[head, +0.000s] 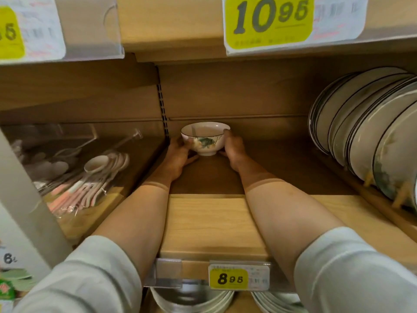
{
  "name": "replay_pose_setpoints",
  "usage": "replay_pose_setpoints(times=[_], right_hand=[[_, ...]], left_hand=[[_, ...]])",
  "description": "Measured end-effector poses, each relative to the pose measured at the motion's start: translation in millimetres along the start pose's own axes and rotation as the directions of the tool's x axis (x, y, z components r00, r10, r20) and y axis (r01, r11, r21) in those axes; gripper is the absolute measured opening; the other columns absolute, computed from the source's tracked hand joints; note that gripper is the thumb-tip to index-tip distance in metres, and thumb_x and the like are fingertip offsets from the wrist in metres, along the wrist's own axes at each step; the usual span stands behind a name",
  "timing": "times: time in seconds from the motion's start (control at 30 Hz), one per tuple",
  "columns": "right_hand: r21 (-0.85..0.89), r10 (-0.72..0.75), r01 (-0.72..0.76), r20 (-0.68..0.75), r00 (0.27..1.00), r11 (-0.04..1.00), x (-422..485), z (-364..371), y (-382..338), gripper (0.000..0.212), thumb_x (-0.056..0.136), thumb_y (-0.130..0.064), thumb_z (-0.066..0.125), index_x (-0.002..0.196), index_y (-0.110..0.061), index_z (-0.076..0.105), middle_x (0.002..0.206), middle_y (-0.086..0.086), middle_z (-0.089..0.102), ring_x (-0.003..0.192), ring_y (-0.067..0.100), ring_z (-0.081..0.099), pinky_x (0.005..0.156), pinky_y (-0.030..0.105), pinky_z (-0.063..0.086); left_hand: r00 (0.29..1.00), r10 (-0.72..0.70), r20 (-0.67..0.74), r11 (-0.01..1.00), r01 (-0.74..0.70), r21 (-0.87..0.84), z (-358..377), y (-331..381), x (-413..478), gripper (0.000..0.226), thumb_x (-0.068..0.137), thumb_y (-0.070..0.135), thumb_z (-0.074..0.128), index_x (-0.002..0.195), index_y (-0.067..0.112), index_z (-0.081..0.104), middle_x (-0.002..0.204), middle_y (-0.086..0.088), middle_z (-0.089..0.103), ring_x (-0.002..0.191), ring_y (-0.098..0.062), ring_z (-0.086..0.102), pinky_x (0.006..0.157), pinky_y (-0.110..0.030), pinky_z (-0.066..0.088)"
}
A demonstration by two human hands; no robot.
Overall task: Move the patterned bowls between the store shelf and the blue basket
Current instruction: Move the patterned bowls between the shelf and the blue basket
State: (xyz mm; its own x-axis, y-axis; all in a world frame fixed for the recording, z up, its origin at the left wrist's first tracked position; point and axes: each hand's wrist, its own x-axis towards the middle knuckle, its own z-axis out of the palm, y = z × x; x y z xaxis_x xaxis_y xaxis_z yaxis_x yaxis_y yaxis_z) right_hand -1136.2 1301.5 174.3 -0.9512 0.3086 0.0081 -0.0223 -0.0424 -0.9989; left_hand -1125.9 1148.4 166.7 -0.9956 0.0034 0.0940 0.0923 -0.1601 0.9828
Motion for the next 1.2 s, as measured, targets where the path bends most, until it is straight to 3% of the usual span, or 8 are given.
replay_pose_setpoints(times=[0.37,0.53,0.7,0.77,0.83,0.97,1.1,1.2], right_hand=[[0.068,0.014,-0.017,0.049,0.999,0.998,1.6,-1.6,1.5,0.047,0.100,-0.045,0.037,0.133,-0.015,0.052,0.130,0.011,0.056,0.107,0.025,0.058,0.093,0.042,0.053],[0.128,0.062,-0.066,0.035,0.997,0.990,-18.7,-16.9,-2.9,0.052,0.099,-0.052,0.034,0.135,-0.017,0.049,0.134,0.008,0.054,0.092,0.016,0.056,0.088,0.037,0.052],[0.024,0.144,-0.143,-0.020,0.989,0.989,-58.0,-40.0,-20.1,0.050,0.099,-0.049,0.039,0.139,-0.020,0.042,0.136,0.006,0.047,0.111,0.025,0.051,0.099,0.041,0.048],[0.004,0.162,-0.162,-0.081,0.984,0.987,-77.8,-47.8,-33.0,0.045,0.099,-0.042,0.043,0.138,-0.019,0.044,0.133,0.006,0.049,0.111,0.026,0.053,0.099,0.043,0.048],[0.039,0.154,-0.151,-0.095,0.984,0.988,-104.8,-53.5,-47.3,0.039,0.099,-0.034,0.046,0.135,-0.016,0.047,0.130,0.009,0.054,0.110,0.027,0.057,0.096,0.042,0.050],[0.180,0.070,-0.063,-0.033,0.997,0.982,-181.2,-69.5,-67.7,0.027,0.101,-0.021,0.042,0.122,-0.011,0.055,0.121,0.011,0.062,0.103,0.024,0.064,0.087,0.038,0.054],[0.286,-0.098,0.081,0.048,0.994,0.955,-271.1,-92.6,-63.0,0.023,0.097,-0.019,0.045,0.111,-0.013,0.062,0.107,0.008,0.072,0.095,0.020,0.071,0.084,0.034,0.058],[0.322,-0.141,0.102,0.100,0.985,0.941,-322.7,-101.9,-48.3,0.025,0.095,-0.018,0.049,0.113,-0.011,0.065,0.102,0.006,0.075,0.094,0.018,0.072,0.083,0.031,0.058]], left_hand=[[1.000,-0.021,-0.003,0.997,0.021,-0.080,-1.0,-0.7,3.0,0.040,0.099,0.018,0.050,0.138,0.019,0.040,0.132,-0.008,0.055,0.104,-0.020,0.061,0.074,-0.032,0.056],[0.979,-0.081,-0.185,0.997,0.082,-0.002,0.0,8.8,-4.8,0.036,0.102,0.019,0.034,0.137,0.020,0.047,0.139,-0.008,0.051,0.122,-0.028,0.052,0.089,-0.041,0.052],[0.934,-0.127,-0.333,0.984,0.162,0.078,5.6,29.4,-42.7,0.036,0.101,0.020,0.037,0.131,0.009,0.054,0.103,-0.011,0.059,0.087,-0.027,0.059,0.083,-0.040,0.054],[0.928,-0.092,-0.361,0.989,0.127,0.075,10.3,39.2,-62.6,0.037,0.102,0.016,0.035,0.132,0.000,0.052,0.116,-0.019,0.060,0.101,-0.035,0.060,0.094,-0.042,0.050],[0.939,-0.111,-0.325,0.993,0.116,-0.002,15.7,56.9,-87.9,0.040,0.103,0.013,0.033,0.135,-0.005,0.047,0.136,-0.024,0.052,0.122,-0.038,0.053,0.101,-0.042,0.047],[0.979,-0.112,-0.168,0.992,0.099,-0.083,15.5,90.4,-146.0,0.032,0.101,0.015,0.041,0.131,0.005,0.050,0.126,-0.012,0.060,0.108,-0.023,0.062,0.080,-0.036,0.059],[0.983,0.181,0.006,0.983,-0.181,-0.033,-13.6,91.2,-238.5,0.028,0.096,0.017,0.042,0.121,0.015,0.056,0.113,-0.009,0.069,0.101,-0.019,0.070,0.082,-0.035,0.059],[0.963,0.257,0.083,0.966,-0.256,-0.025,-28.9,81.4,-306.2,0.026,0.098,0.018,0.043,0.114,0.015,0.063,0.106,-0.006,0.074,0.099,-0.019,0.072,0.082,-0.034,0.059]])
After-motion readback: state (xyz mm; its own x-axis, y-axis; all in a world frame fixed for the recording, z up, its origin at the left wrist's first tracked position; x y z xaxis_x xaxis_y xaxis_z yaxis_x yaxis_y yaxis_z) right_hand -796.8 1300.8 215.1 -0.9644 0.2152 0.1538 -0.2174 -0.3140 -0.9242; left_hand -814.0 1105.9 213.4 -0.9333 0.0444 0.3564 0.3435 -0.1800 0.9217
